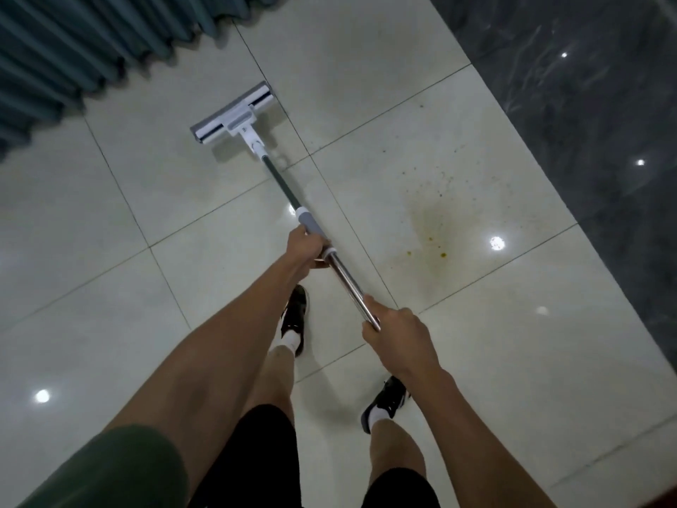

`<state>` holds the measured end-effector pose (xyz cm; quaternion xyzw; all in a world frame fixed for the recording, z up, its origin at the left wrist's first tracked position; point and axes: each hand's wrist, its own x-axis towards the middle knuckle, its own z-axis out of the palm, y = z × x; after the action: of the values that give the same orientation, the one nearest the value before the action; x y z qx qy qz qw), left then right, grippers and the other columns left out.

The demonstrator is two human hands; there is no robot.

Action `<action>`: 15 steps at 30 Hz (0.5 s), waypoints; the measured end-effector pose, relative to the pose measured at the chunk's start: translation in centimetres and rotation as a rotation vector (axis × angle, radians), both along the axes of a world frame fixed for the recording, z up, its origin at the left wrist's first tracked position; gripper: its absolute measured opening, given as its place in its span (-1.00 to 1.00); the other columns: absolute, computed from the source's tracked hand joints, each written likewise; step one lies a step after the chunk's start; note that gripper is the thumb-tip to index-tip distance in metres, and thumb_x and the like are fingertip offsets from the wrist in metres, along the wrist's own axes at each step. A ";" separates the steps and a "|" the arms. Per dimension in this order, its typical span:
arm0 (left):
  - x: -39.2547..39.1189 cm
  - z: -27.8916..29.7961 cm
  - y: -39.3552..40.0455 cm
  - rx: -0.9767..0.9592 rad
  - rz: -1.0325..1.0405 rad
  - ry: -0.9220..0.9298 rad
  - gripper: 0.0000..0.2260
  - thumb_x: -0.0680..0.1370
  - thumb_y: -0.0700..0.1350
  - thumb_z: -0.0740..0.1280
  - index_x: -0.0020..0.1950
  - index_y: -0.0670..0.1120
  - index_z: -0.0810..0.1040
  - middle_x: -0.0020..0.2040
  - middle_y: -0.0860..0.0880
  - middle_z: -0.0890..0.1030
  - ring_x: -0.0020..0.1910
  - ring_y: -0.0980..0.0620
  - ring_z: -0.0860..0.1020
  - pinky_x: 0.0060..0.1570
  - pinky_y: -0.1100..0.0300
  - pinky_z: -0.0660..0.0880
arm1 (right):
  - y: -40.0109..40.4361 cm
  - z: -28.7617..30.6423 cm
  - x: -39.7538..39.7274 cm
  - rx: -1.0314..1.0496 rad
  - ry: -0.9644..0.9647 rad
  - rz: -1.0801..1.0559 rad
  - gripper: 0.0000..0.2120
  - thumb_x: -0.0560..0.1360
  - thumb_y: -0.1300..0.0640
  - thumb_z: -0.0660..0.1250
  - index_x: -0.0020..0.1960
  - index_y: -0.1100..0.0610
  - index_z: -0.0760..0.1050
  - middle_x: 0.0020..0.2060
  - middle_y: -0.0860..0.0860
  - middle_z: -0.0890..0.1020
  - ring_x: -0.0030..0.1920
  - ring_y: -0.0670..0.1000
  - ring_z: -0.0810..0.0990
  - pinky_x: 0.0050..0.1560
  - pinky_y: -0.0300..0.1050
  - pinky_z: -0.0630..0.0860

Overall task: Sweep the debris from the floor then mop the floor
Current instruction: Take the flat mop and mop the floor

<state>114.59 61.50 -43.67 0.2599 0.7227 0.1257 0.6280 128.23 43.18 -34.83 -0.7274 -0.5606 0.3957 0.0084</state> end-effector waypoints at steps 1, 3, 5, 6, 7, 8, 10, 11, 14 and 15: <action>-1.2 -0.3 2.1 0.000 -0.012 0.011 -0.65 0.48 -0.36 0.40 0.23 -0.26 0.44 -0.03 -0.27 0.59 -0.28 -0.12 0.63 -0.37 0.05 0.62 | 2.1 -0.2 -1.2 -0.003 -0.002 -0.006 -0.57 0.60 -0.01 0.20 0.46 -0.10 0.30 -0.27 0.05 0.55 -0.27 0.09 0.52 -0.24 -0.06 0.52; -3.6 -1.1 6.0 -0.004 -0.037 0.038 -0.68 0.49 -0.36 0.39 0.22 -0.26 0.44 -0.07 -0.24 0.59 -0.28 -0.11 0.63 -0.40 0.08 0.61 | 6.2 -0.9 -3.9 -0.020 -0.011 -0.008 -0.58 0.61 -0.01 0.19 0.46 -0.09 0.30 -0.22 0.07 0.59 -0.25 0.10 0.55 -0.22 -0.05 0.54; -5.8 -2.0 9.3 -0.014 -0.052 0.062 -0.75 0.50 -0.35 0.38 0.14 -0.24 0.46 -0.09 -0.22 0.58 -0.28 -0.09 0.62 -0.42 0.10 0.60 | 9.6 -1.5 -6.6 -0.034 -0.025 0.006 -0.58 0.63 -0.02 0.17 0.48 -0.09 0.28 -0.20 0.07 0.59 -0.25 0.10 0.56 -0.24 -0.07 0.53; -6.8 -2.4 10.7 -0.023 -0.066 0.070 -0.81 0.50 -0.34 0.38 0.07 -0.23 0.47 -0.10 -0.21 0.58 -0.28 -0.09 0.62 -0.43 0.11 0.59 | 11.0 -1.7 -7.7 -0.037 -0.035 0.006 -0.58 0.63 -0.03 0.16 0.48 -0.08 0.28 -0.21 0.06 0.58 -0.27 0.09 0.54 -0.27 -0.08 0.50; -7.6 -2.8 11.8 -0.039 -0.086 0.075 -0.86 0.51 -0.34 0.38 0.00 -0.21 0.47 -0.11 -0.21 0.58 -0.28 -0.09 0.61 -0.43 0.12 0.59 | 12.1 -1.9 -8.7 -0.038 -0.048 0.001 -0.59 0.63 -0.03 0.16 0.48 -0.08 0.28 -0.24 0.05 0.57 -0.29 0.09 0.52 -0.29 -0.10 0.45; -8.3 -3.1 12.6 -0.057 -0.109 0.079 -0.89 0.51 -0.34 0.37 -0.04 -0.21 0.47 -0.12 -0.20 0.58 -0.27 -0.09 0.62 -0.44 0.12 0.59 | 12.8 -2.0 -9.5 -0.039 -0.062 -0.007 -0.59 0.63 -0.02 0.15 0.47 -0.08 0.28 -0.27 0.04 0.54 -0.31 0.09 0.50 -0.30 -0.11 0.41; -9.1 -3.8 13.3 -0.088 -0.163 0.091 -0.92 0.53 -0.33 0.36 -0.06 -0.21 0.48 -0.12 -0.20 0.59 -0.27 -0.09 0.63 -0.43 0.10 0.60 | 13.0 -2.0 -10.6 -0.060 -0.068 -0.039 -0.59 0.64 -0.03 0.13 0.48 -0.13 0.25 -0.30 0.01 0.52 -0.32 0.08 0.50 -0.30 -0.10 0.39; -9.1 -3.9 13.1 -0.101 -0.182 0.101 -0.93 0.54 -0.32 0.36 -0.05 -0.22 0.48 -0.11 -0.21 0.60 -0.26 -0.10 0.63 -0.44 0.08 0.60 | 12.6 -1.8 -10.9 -0.082 -0.055 -0.063 -0.59 0.64 -0.04 0.12 0.48 -0.16 0.22 -0.30 0.01 0.52 -0.31 0.08 0.51 -0.29 -0.10 0.40; -8.6 -4.0 12.0 -0.132 -0.206 0.119 -0.89 0.56 -0.29 0.35 0.05 -0.24 0.48 -0.05 -0.24 0.59 -0.23 -0.12 0.63 -0.44 0.07 0.61 | 11.1 -1.5 -11.0 -0.128 -0.015 -0.099 -0.57 0.66 -0.09 0.07 0.52 -0.19 0.16 -0.32 -0.02 0.51 -0.30 0.03 0.52 -0.28 -0.09 0.44; -8.4 -3.9 11.4 -0.137 -0.217 0.114 -0.90 0.56 -0.29 0.35 0.05 -0.24 0.47 -0.04 -0.24 0.58 -0.22 -0.13 0.63 -0.44 0.07 0.61 | 10.5 -1.5 -10.8 -0.136 -0.013 -0.110 -0.56 0.66 -0.11 0.06 0.53 -0.20 0.15 -0.33 -0.04 0.49 -0.31 0.00 0.52 -0.28 -0.10 0.44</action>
<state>106.22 72.89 -47.57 0.2998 0.7318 -0.0079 0.6120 117.43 53.64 -36.33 -0.7584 -0.4918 0.4271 -0.0228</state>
